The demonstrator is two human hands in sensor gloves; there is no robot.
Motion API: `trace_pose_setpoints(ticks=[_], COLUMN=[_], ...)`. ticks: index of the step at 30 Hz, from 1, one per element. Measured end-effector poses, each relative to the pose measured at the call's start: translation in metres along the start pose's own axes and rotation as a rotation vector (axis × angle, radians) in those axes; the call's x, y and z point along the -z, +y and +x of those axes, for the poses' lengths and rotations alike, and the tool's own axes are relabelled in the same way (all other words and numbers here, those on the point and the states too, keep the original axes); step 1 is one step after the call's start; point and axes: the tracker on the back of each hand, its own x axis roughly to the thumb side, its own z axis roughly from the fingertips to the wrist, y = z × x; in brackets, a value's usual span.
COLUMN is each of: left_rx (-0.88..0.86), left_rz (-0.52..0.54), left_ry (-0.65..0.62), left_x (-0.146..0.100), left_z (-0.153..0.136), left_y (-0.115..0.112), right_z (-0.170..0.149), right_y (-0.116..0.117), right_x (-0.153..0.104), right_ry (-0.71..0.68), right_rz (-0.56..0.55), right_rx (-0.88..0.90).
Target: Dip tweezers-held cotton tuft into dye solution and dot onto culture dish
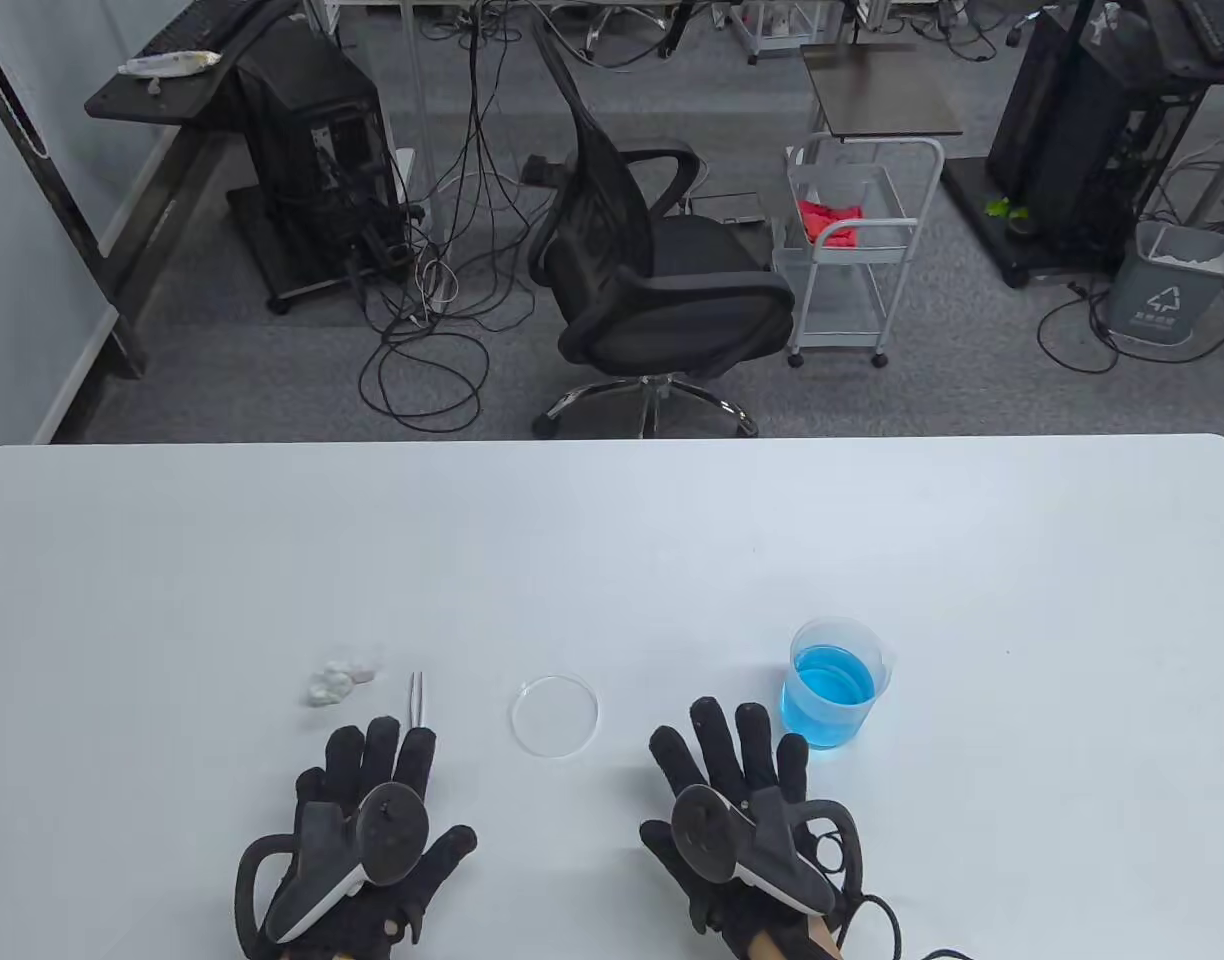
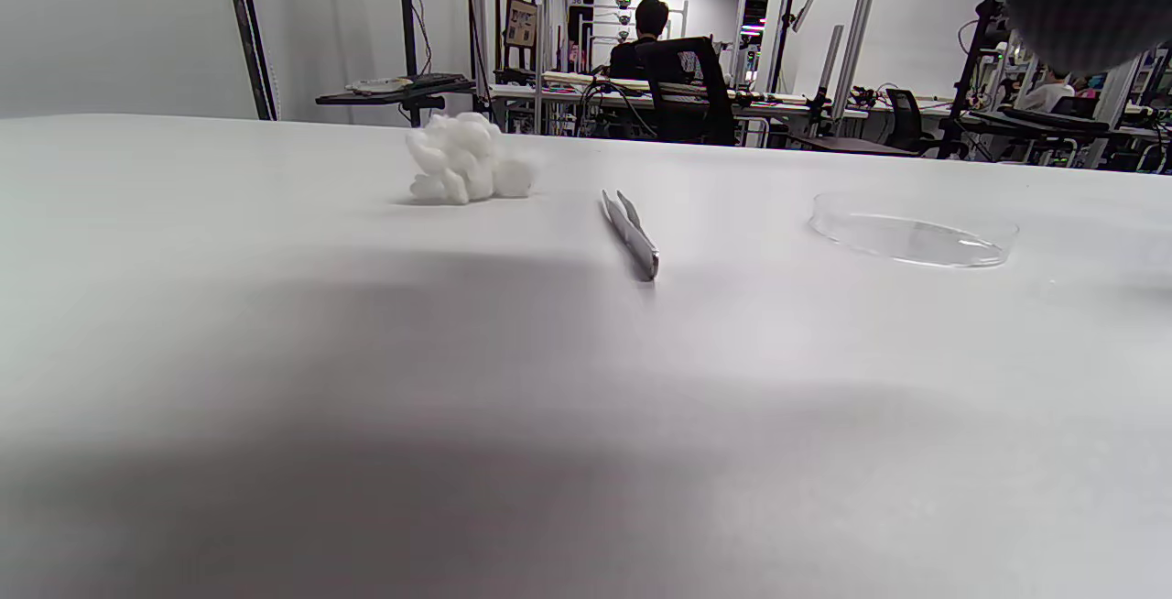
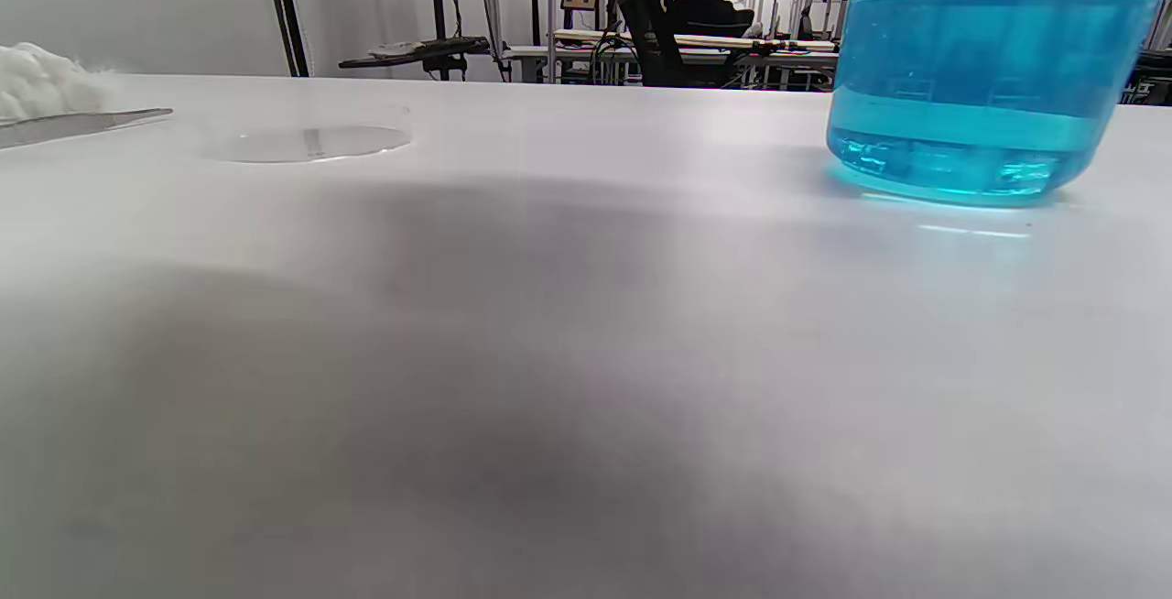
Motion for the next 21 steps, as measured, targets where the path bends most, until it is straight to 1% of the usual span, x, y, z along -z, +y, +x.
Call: trace_pose_setpoints(ticks=[5, 11, 14, 17, 19, 21], left_rx=[0.003, -0.028, -0.062, -0.124, -0.126, -0.092], left_rz=[0.000, 0.062, 0.132, 0.180, 0.186, 0.166], left_ry=[0.009, 0.038, 0.073, 0.115, 0.138, 0.177], left_x=[-0.001, 0.000, 0.000, 0.002, 0.005, 0.010], left_z=[0.001, -0.002, -0.007, -0.012, -0.012, -0.011], left_y=[0.000, 0.003, 0.006, 0.007, 0.007, 0.005], right_z=[0.000, -0.001, -0.001, -0.001, -0.002, -0.002], right_y=[-0.001, -0.003, -0.003, -0.003, -0.003, -0.003], right_x=[-0.001, -0.002, -0.002, -0.001, -0.001, -0.001], right_ry=[0.008, 0.015, 0.023, 0.023, 0.025, 0.029], right_rz=[0.001, -0.006, -0.007, -0.011, -0.011, -0.009], right_rx=[0.011, 0.022, 0.026, 0.034, 0.035, 0.035])
